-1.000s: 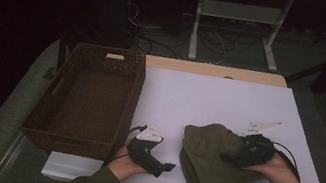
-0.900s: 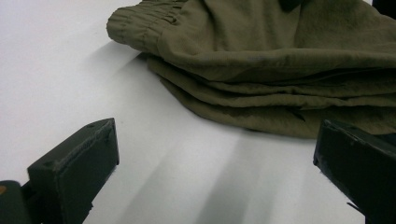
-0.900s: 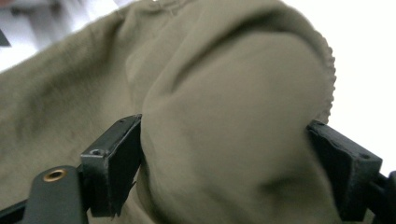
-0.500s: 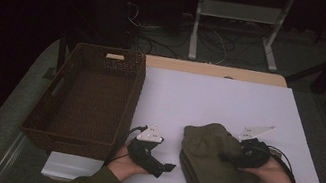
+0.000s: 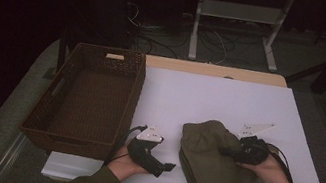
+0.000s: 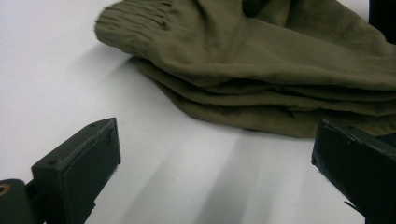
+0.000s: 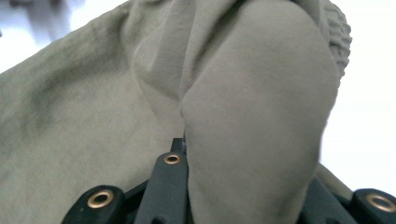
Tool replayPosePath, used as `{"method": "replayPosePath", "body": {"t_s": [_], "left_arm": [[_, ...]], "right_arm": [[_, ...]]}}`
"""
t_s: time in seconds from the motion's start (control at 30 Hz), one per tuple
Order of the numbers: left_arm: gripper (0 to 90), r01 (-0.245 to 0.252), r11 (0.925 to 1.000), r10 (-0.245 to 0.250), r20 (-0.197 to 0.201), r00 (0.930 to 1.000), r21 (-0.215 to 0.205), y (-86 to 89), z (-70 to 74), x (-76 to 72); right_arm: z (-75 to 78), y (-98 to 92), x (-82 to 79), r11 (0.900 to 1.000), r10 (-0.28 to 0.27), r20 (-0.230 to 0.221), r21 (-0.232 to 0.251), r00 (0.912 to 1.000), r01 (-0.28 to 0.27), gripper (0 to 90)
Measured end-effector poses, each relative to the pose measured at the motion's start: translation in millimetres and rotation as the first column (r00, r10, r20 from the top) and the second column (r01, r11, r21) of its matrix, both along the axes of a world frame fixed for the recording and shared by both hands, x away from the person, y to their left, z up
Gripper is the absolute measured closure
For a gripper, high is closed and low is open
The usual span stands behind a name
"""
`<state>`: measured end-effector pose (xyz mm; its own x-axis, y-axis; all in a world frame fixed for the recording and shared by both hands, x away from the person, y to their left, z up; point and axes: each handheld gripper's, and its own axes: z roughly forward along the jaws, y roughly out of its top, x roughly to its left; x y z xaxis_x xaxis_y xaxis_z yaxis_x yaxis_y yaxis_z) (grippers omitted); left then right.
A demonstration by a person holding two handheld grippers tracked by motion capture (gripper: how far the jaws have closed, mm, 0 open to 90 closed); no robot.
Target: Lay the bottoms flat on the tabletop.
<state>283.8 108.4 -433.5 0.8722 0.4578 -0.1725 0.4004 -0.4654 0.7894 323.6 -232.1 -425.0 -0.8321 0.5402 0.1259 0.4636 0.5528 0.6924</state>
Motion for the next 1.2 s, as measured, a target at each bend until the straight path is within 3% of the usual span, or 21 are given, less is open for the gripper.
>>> {"method": "replayPosePath", "body": {"t_s": [0.2,0.33,0.53,0.6,0.63,0.67,0.73,0.87,1.0,1.2], "left_arm": [[1.0,-0.007,0.9999,0.007,0.001,1.0000,-0.009,1.9,0.8,0.4],[1.0,-0.004,0.9999,0.004,0.000,1.0000,-0.011,1.6,0.5,0.0],[1.0,-0.001,0.9999,0.001,-0.002,1.0000,-0.011,1.4,0.3,-0.3],[1.0,0.000,0.9999,-0.001,-0.002,1.0000,-0.011,1.5,0.2,-0.4],[1.0,0.002,0.9999,-0.002,-0.002,1.0000,-0.010,1.6,0.3,-0.5],[1.0,0.002,0.9999,-0.002,-0.002,1.0000,-0.010,1.7,0.3,-0.7],[1.0,0.002,1.0000,-0.002,-0.001,1.0000,-0.010,2.0,0.5,-0.9],[1.0,0.001,1.0000,-0.001,0.001,1.0000,-0.009,2.1,0.9,-0.9],[1.0,0.001,1.0000,-0.001,-0.001,1.0000,-0.008,1.4,0.6,-0.9],[1.0,-0.002,1.0000,0.002,0.001,1.0000,-0.009,2.4,1.1,-1.3]], "right_arm": [[6.0,10.3,20.7,1.000,-0.011,0.030,0.004,0.9995,0.011,75.9],[9.0,22.1,43.4,1.000,-0.012,0.056,-0.004,0.9984,0.012,75.8],[0.2,31.7,66.0,1.000,-0.008,0.041,-0.016,0.9991,0.009,74.5],[-2.0,31.6,67.6,1.000,-0.011,0.030,-0.010,0.9995,0.011,73.2],[-2.3,29.5,68.1,1.000,-0.026,0.021,0.001,0.9994,0.026,65.6],[-2.3,29.5,68.1,1.000,-0.026,0.021,0.001,0.9994,0.026,65.6],[3.7,23.0,65.6,0.998,-0.050,0.024,0.026,0.9985,0.049,48.5],[15.3,13.0,60.5,0.995,-0.080,0.035,0.065,0.9962,0.077,39.0],[33.2,-1.8,46.4,0.991,-0.108,0.058,0.087,0.9924,0.103,32.6],[42.9,-10.8,31.8,0.988,-0.129,0.061,0.092,0.9898,0.123,31.7]]}}
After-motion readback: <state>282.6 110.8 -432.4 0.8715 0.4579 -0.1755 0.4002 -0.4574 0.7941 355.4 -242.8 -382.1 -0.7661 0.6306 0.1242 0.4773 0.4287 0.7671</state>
